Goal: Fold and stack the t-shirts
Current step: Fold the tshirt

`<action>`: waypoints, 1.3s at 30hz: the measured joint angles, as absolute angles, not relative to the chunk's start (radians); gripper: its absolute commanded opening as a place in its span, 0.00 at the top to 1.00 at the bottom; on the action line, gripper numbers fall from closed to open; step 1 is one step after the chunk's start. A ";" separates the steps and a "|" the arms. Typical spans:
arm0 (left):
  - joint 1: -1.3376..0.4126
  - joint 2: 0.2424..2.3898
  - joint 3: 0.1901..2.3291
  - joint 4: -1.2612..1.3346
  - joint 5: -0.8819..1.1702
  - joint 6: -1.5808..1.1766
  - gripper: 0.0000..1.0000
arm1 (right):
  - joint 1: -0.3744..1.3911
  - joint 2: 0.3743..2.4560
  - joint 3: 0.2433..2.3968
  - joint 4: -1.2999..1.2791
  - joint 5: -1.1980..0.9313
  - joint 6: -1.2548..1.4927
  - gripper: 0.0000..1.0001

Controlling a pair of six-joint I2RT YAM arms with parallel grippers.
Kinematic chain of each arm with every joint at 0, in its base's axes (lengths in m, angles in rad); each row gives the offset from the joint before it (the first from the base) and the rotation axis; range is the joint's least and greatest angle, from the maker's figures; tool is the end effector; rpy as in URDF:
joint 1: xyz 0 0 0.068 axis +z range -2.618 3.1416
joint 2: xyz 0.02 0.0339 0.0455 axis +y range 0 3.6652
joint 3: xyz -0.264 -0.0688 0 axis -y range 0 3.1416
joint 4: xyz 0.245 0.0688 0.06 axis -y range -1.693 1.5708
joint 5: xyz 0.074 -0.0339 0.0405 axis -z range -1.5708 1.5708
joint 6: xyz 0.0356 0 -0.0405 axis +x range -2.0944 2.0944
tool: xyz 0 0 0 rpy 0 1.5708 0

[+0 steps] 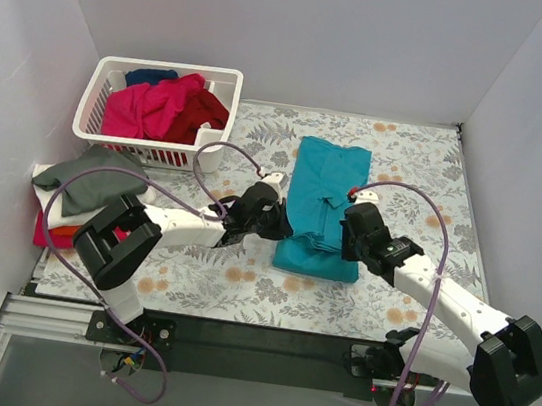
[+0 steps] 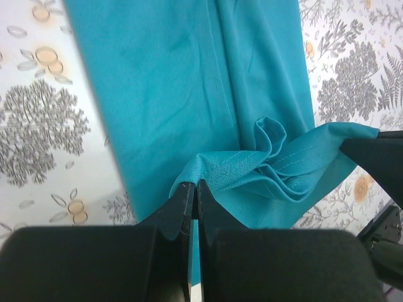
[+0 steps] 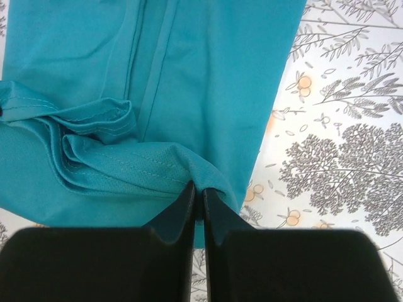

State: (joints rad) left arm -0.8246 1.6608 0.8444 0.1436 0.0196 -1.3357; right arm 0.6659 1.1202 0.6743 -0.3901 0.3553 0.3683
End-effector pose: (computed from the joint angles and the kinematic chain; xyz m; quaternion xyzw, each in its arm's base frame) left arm 0.2309 -0.2508 0.1707 -0.2236 0.8727 -0.3870 0.1967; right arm 0.1837 0.1286 0.2200 -0.0734 0.9178 0.0314 0.3888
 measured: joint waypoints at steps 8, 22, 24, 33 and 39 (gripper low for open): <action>-0.767 1.731 0.959 0.135 0.046 -1.279 1.00 | 0.572 1.217 0.725 -0.331 0.313 0.291 0.99; -0.688 1.874 1.080 0.132 0.119 -1.222 1.00 | 0.469 1.393 0.824 -0.253 0.238 0.223 0.99; -0.682 1.903 1.105 0.132 0.123 -1.214 1.00 | 0.459 1.422 0.831 -0.246 0.232 0.217 0.99; -0.667 1.927 1.125 0.132 0.138 -1.182 1.00 | 0.421 1.494 0.846 -0.214 0.214 0.206 0.99; -0.657 1.929 1.169 0.132 0.094 -1.170 0.56 | 0.392 1.512 0.868 -0.207 0.205 0.206 0.61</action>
